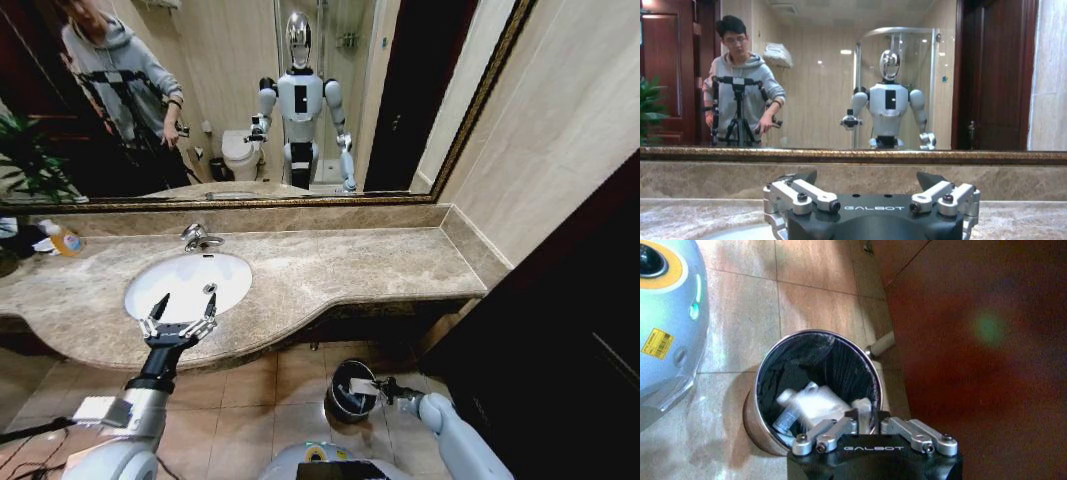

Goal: Pick up the trash from the sink and place it in the trash bin.

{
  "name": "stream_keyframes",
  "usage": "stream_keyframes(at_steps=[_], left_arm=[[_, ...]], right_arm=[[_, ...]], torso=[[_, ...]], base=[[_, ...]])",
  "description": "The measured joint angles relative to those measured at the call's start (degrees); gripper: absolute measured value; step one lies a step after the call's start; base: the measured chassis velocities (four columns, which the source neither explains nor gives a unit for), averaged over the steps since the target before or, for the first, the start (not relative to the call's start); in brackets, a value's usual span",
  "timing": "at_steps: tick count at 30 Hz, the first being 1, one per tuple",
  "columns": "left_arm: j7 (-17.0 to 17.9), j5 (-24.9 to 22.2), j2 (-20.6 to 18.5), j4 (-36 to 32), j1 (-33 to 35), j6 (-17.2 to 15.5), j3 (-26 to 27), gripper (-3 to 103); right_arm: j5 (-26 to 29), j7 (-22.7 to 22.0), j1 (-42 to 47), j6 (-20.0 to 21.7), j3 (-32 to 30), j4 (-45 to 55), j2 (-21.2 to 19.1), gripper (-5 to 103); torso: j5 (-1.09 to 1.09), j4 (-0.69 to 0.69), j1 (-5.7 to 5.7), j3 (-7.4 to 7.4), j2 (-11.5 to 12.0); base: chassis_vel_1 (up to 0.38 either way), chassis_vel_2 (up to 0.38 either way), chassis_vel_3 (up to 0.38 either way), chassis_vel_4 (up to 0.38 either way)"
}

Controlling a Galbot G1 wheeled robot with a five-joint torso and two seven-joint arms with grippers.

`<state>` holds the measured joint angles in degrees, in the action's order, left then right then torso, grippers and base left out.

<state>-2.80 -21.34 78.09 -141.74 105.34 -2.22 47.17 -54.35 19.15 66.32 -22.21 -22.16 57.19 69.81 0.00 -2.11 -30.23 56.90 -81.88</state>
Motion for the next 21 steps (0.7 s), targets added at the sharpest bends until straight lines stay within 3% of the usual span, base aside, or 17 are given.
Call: stream_keyframes(at_steps=[1,4,6,7,13,16,18,19,21], left_arm=[[0.0,0.0,0.0,0.0,0.0,0.0,0.0,100],[0.0,0.0,0.0,0.0,0.0,0.0,0.0,100],[0.0,0.0,0.0,0.0,0.0,0.0,0.0,100],[0.0,0.0,0.0,0.0,0.0,0.0,0.0,100],[0.0,0.0,0.0,0.0,0.0,0.0,0.0,100],[0.0,0.0,0.0,0.0,0.0,0.0,0.0,100],[0.0,0.0,0.0,0.0,0.0,0.0,0.0,100],[0.0,0.0,0.0,0.0,0.0,0.0,0.0,100],[0.0,0.0,0.0,0.0,0.0,0.0,0.0,100]], right_arm=[[0.0,0.0,0.0,0.0,0.0,0.0,0.0,16],[3.1,0.4,0.5,0.6,0.8,0.4,-0.2,32],[3.6,0.5,0.5,0.8,0.9,0.5,-0.2,32],[5.0,0.9,0.9,1.3,1.1,1.0,-0.3,43],[6.9,1.6,1.7,1.8,1.2,2.4,-0.6,59],[8.2,1.9,2.7,2.8,1.1,4.3,-0.7,76],[8.5,1.9,3.0,2.9,1.0,4.7,-0.6,76],[9.4,2.2,3.7,3.4,0.8,6.0,-0.7,86],[10.1,2.5,4.3,3.6,0.4,7.0,-0.8,86]], torso=[[0.00,0.00,0.00,0.00,0.0],[0.00,0.00,0.00,0.00,0.0],[0.00,0.00,0.00,0.00,0.0],[-0.01,0.00,0.00,0.00,0.0],[-0.01,0.00,0.00,0.00,0.0],[0.00,0.00,0.00,0.00,0.0],[-0.01,0.00,0.00,0.00,0.0],[0.01,0.00,0.00,0.00,0.0],[0.01,0.00,0.00,0.00,0.0]], base=[[0.000,0.000,0.000,0.000],[0.000,0.000,0.000,0.000],[0.000,0.000,0.000,0.000],[0.000,0.000,0.000,0.000],[0.000,0.000,0.000,0.000],[0.000,0.000,0.000,0.000],[0.000,0.000,0.000,0.000],[0.000,0.000,0.000,0.000],[0.000,0.000,0.000,0.000]])
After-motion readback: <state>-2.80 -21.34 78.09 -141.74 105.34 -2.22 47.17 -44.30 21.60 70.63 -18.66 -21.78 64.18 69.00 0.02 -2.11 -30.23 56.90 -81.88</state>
